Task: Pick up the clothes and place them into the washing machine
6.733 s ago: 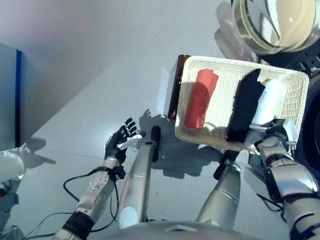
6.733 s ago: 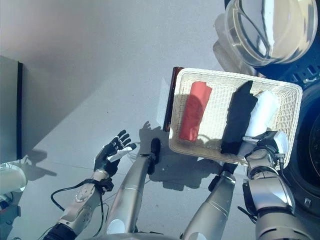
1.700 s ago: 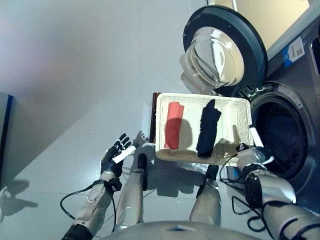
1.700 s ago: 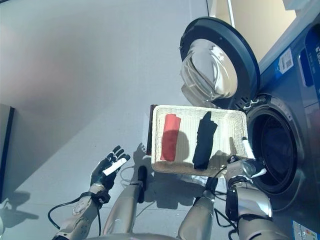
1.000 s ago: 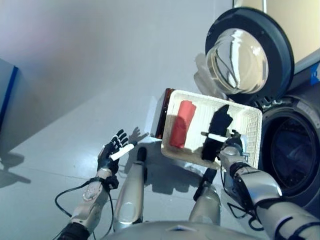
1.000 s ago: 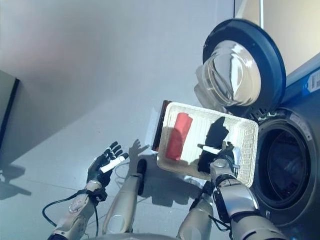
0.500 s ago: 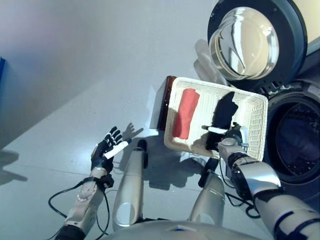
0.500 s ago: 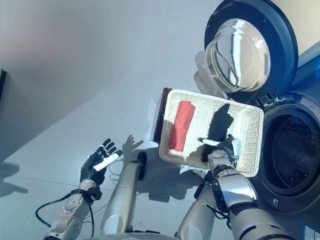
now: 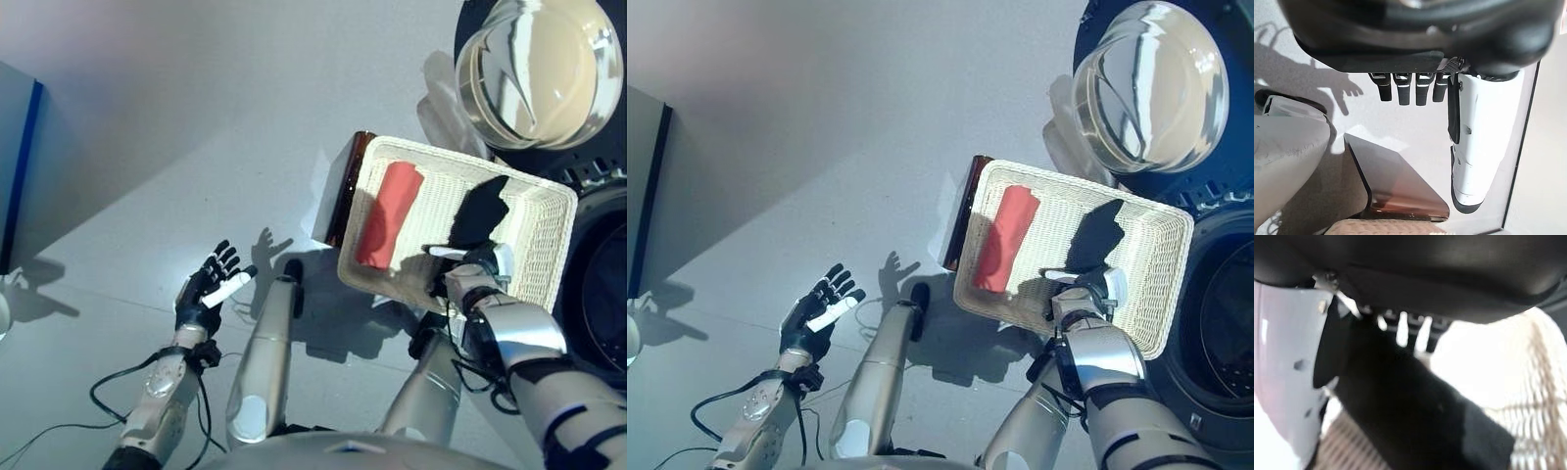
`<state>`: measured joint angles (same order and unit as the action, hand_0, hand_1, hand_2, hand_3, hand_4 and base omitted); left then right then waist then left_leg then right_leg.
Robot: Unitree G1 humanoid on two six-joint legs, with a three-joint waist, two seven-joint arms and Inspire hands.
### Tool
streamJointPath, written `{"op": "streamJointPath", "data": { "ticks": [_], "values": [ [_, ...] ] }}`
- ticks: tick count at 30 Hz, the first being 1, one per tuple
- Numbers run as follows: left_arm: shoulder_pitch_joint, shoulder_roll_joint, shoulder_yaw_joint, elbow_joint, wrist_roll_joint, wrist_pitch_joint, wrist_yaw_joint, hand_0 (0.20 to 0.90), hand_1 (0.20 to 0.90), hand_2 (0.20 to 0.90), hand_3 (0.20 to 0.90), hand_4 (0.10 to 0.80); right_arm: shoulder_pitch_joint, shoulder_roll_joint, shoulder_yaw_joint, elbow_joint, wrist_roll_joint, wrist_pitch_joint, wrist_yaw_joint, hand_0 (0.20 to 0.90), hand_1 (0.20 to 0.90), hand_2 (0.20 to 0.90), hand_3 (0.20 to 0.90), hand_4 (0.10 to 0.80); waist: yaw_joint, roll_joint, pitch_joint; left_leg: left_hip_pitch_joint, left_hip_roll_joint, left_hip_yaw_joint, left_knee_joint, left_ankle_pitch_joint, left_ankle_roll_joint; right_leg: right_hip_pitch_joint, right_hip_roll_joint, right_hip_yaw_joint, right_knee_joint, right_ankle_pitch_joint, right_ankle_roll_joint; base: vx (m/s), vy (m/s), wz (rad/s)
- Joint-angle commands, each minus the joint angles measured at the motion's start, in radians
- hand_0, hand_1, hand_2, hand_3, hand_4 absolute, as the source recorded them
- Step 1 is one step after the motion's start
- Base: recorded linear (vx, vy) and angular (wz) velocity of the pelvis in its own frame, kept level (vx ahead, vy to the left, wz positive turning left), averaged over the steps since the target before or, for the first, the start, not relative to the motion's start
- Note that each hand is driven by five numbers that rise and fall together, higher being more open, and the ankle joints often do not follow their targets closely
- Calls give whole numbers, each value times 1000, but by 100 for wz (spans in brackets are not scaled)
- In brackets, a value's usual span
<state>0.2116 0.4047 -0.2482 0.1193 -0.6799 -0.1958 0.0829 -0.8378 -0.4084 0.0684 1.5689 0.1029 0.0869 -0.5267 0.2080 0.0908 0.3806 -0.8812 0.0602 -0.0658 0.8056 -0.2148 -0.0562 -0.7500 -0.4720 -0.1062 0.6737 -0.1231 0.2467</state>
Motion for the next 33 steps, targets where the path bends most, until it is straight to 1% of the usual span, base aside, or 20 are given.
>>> {"op": "streamJointPath", "data": {
  "ticks": [1,8,12,14,15,20,21,22,23,24,25,26,27,30,31,32,33],
  "values": [
    [30,43,30,-107,11,-42,-10,900,900,900,900,800,50,-17,-22,9,-20,24,39,200,200,200,200,300,22,40,-21,-38,27,-21,-22,21,-13,-37,33,39,106,-60,-63,0,0,0],
    [27,37,35,-103,9,-44,-5,900,900,900,900,800,67,-4,-23,2,-18,19,39,200,200,200,200,300,10,34,-30,-45,30,-20,-18,15,-11,-49,35,46,112,-66,-66,1,1,0],
    [22,41,42,-90,11,-51,10,900,900,900,900,800,76,-10,-102,-21,108,-28,-1,200,200,200,200,300,2,26,-36,-37,34,-19,-34,21,-15,-46,40,46,104,-63,-66,3,-5,1],
    [18,39,52,-70,11,-58,21,900,900,900,900,800,93,-19,-174,-60,246,-93,-23,200,200,200,200,300,-9,17,-37,-23,42,-19,-53,28,-18,-37,48,44,91,-60,-67,12,-37,-1],
    [17,40,51,-69,11,-59,21,900,900,900,900,800,94,-18,-174,-60,247,-94,-24,200,200,200,200,300,-9,17,-37,-22,42,-19,-54,28,-18,-36,49,43,90,-60,-67,3,-43,-6],
    [15,35,66,-36,2,-69,33,900,900,900,900,800,151,-24,-286,-162,497,-232,-27,200,200,200,200,300,-36,1,-34,9,62,-17,-89,42,-27,-17,67,44,63,-56,-69,-9,-33,-8],
    [15,35,66,-36,2,-69,33,900,900,900,900,800,152,-24,-286,-162,497,-232,-27,200,200,200,200,300,-36,1,-34,10,62,-17,-90,42,-27,-16,67,43,62,-56,-70,-22,-29,-11],
    [13,31,67,-24,-6,-68,35,900,900,900,900,800,165,-29,-345,-204,611,-293,-19,200,200,200,200,300,-49,1,-34,23,71,-14,-113,56,-31,-7,71,42,46,-49,-69,-122,-9,-9],
    [14,31,65,-21,-12,-70,34,900,900,900,900,800,170,-24,-388,-231,715,-346,-3,200,200,200,200,300,-52,1,-27,25,73,-8,-130,89,-30,-6,72,37,29,-20,-76,-39,-36,-17],
    [18,27,60,-19,-25,-66,33,900,900,900,900,800,173,-27,-465,-258,858,-410,6,200,200,200,200,300,-64,3,-35,45,80,-10,-144,67,-39,9,76,43,26,-46,-66,-20,-21,-25],
    [17,29,58,-19,-26,-66,32,900,900,900,900,800,175,-29,-466,-255,863,-412,10,200,200,200,200,300,-62,3,-34,48,80,-10,-147,69,-39,11,76,42,24,-45,-66,70,-47,-26],
    [18,26,53,-13,-32,-63,30,900,900,900,900,800,174,-26,-486,-282,915,-446,19,200,200,200,200,300,-66,5,-34,52,82,-10,-152,73,-42,14,77,44,22,-46,-67,-119,-3,-17],
    [21,24,52,-13,-40,-61,26,900,900,900,900,800,182,-30,-491,-299,923,-463,18,200,200,200,200,300,-71,9,-28,48,83,-4,-161,102,-40,7,77,39,15,-23,-74,-132,4,-8],
    [25,20,38,-8,-58,-66,19,900,900,900,900,800,185,-53,-500,-346,933,-497,8,200,200,200,200,300,-82,18,-29,57,88,-6,-168,108,-46,10,80,46,16,-25,-75,-30,-7,-8],
    [28,18,37,-9,-60,-68,20,900,900,900,900,800,181,-63,-510,-371,943,-518,-1,200,200,200,200,300,-87,20,-36,70,91,-8,-169,85,-52,18,82,52,23,-50,-69,-15,-6,-7],
    [33,13,34,-8,-62,-67,20,900,900,900,900,800,177,-69,-539,-395,980,-551,-5,200,200,200,200,300,-93,24,-31,66,93,-5,-179,113,-51,11,81,50,15,-25,-75,-4,-6,-8],
    [35,11,32,-7,-62,-64,22,900,900,900,900,800,176,-73,-563,-396,1005,-569,-14,200,200,200,200,300,-96,27,-33,70,93,-5,-182,113,-52,14,82,51,14,-27,-75,-86,-5,-7]
  ]
}}
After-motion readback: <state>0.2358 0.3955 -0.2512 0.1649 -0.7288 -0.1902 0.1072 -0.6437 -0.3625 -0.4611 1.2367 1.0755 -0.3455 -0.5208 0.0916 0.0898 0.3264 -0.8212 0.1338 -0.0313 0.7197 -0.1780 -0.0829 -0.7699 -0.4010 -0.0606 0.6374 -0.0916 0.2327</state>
